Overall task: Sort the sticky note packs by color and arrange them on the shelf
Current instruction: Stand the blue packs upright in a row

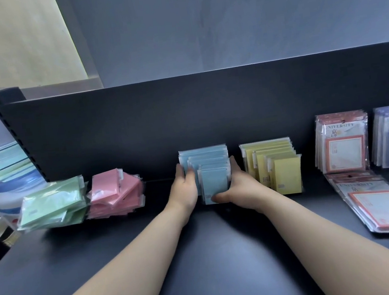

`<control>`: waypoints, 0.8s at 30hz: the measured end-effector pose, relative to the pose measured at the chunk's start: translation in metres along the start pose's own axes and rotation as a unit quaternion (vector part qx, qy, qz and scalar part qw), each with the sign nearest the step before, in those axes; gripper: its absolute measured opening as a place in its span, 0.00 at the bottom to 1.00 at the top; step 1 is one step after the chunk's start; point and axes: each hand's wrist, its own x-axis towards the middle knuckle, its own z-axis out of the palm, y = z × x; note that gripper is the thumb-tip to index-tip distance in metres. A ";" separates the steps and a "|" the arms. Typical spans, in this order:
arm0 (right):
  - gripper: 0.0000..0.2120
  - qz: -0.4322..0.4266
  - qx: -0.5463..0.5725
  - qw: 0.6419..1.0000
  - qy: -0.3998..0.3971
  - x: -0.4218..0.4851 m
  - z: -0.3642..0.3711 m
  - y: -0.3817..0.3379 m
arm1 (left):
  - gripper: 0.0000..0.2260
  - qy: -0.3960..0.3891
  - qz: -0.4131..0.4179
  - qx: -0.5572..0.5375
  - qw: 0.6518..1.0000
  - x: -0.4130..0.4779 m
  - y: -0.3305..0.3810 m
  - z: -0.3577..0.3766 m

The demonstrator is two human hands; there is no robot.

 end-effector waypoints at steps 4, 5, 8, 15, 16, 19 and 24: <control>0.39 -0.020 0.002 1.000 -0.003 0.004 0.001 0.004 | 0.25 -0.009 0.023 0.019 1.000 -0.002 0.001 0.002; 0.39 -0.026 0.001 1.000 -0.001 0.004 0.001 0.005 | 0.25 -0.007 0.027 0.022 0.999 -0.004 0.003 0.002; 0.37 -0.034 -0.012 0.999 0.006 0.003 0.002 0.006 | 0.26 0.034 0.051 0.053 0.997 -0.005 0.002 0.004; 0.46 -0.033 -0.026 0.999 -0.003 -0.002 -0.003 0.006 | 0.24 0.158 0.093 0.112 0.977 -0.006 -0.009 0.000; 0.46 -0.035 -0.029 0.999 -0.004 -0.002 -0.003 0.006 | 0.23 0.156 0.103 0.113 0.976 -0.007 -0.007 0.000; 0.45 -0.039 -0.033 0.999 -0.006 -0.001 -0.003 0.007 | 0.20 0.148 0.130 0.118 0.973 -0.008 -0.008 0.002; 0.51 -0.041 -0.032 0.999 -0.014 0.002 -0.001 0.010 | 0.20 0.132 0.137 0.131 0.973 -0.007 -0.009 0.003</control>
